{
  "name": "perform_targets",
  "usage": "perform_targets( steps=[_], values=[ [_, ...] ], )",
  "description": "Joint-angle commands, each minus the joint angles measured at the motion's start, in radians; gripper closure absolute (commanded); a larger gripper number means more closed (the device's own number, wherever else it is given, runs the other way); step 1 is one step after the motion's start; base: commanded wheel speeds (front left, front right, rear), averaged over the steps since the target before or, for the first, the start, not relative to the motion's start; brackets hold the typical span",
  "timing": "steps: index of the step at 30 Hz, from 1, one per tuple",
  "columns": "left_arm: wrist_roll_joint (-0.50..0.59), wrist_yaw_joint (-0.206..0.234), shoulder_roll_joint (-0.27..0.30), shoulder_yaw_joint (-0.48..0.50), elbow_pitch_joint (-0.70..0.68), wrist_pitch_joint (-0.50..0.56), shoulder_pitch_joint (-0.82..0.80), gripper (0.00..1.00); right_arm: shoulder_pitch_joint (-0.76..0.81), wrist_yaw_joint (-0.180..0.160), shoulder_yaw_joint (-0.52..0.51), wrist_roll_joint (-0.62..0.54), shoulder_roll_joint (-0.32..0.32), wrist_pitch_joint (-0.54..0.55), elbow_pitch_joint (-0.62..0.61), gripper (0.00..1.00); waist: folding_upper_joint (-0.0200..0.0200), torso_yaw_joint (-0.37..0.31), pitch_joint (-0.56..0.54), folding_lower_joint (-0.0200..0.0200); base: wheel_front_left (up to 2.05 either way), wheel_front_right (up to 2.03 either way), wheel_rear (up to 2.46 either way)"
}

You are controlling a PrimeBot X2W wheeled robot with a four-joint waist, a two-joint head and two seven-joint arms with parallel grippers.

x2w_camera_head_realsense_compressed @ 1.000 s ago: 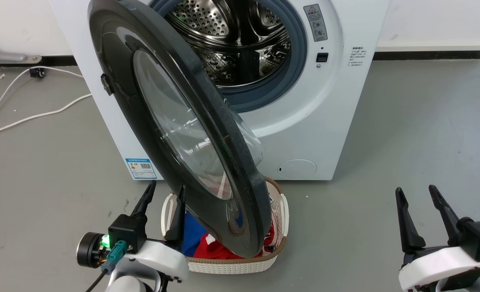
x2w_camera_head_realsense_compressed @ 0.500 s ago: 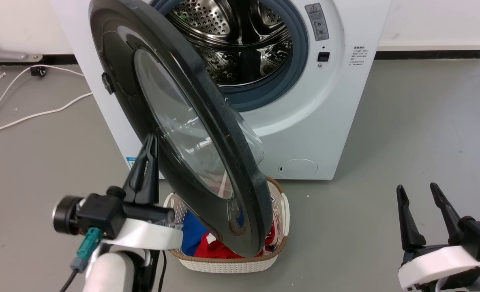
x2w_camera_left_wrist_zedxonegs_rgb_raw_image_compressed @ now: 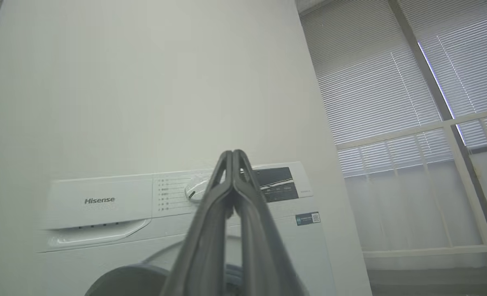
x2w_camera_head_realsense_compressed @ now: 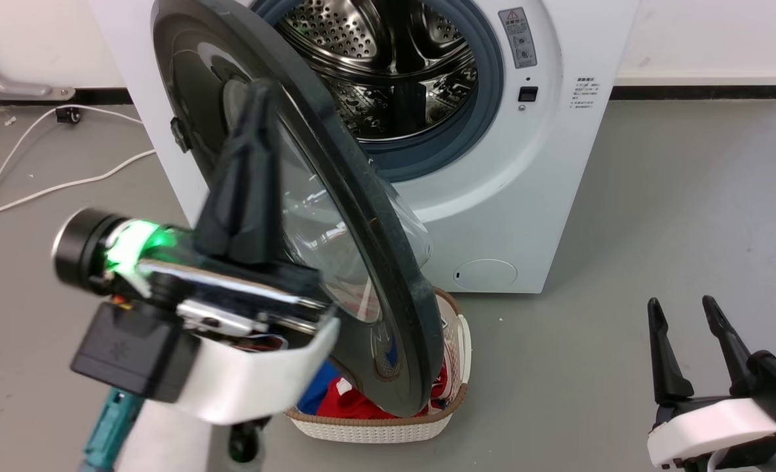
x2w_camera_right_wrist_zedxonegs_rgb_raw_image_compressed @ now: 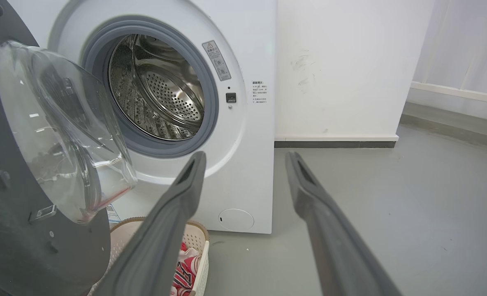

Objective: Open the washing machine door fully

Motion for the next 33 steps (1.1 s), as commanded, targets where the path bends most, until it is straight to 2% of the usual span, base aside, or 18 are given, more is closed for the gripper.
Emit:
perform_targets(
  steps=[1, 7, 13, 15, 20, 25, 33],
  values=[
    [-0.006, -0.008, -0.001, -0.024, -0.015, 0.004, -0.023, 1.00, 0.002, 0.000, -0.001, 0.003, 0.004, -0.003, -0.005, 0.00, 0.0000, 0.000, -0.001, 0.0000, 0.00, 0.00, 0.00],
    [-0.072, -0.032, -0.004, -0.222, -0.036, 0.024, -0.067, 1.00, 0.010, 0.000, -0.011, 0.004, 0.008, -0.001, -0.007, 0.00, 0.0000, 0.003, -0.002, 0.0000, 0.00, 0.00, 0.00],
    [-0.141, -0.049, -0.004, -0.425, 0.019, 0.076, -0.010, 1.00, 0.016, 0.000, -0.016, 0.003, 0.011, -0.004, -0.009, 0.00, 0.0000, 0.005, 0.008, 0.0000, 0.00, 0.00, 0.00],
    [-0.169, -0.053, 0.018, -0.508, 0.065, 0.118, 0.029, 1.00, 0.013, 0.000, -0.017, 0.002, 0.012, -0.002, -0.009, 0.00, 0.0000, 0.005, 0.014, 0.0000, 0.00, 0.00, 0.00],
    [-0.241, -0.058, 0.054, -0.620, 0.163, 0.193, 0.086, 1.00, 0.005, 0.000, -0.017, -0.001, 0.013, 0.000, -0.009, 0.00, 0.0000, 0.006, 0.022, 0.0000, 0.00, 0.00, 0.00],
    [-0.266, -0.053, 0.070, -0.643, 0.299, 0.204, 0.101, 1.00, -0.003, 0.000, -0.011, -0.005, 0.013, 0.003, -0.004, 0.00, 0.0000, 0.002, 0.023, 0.0000, 0.00, 0.00, 0.00],
    [-0.273, 0.018, 0.040, -0.566, 0.486, 0.150, 0.038, 1.00, -0.008, 0.000, -0.001, -0.009, 0.012, 0.014, -0.004, 0.00, 0.0000, -0.013, 0.026, 0.0000, 0.00, 0.00, 0.00]
  ],
)
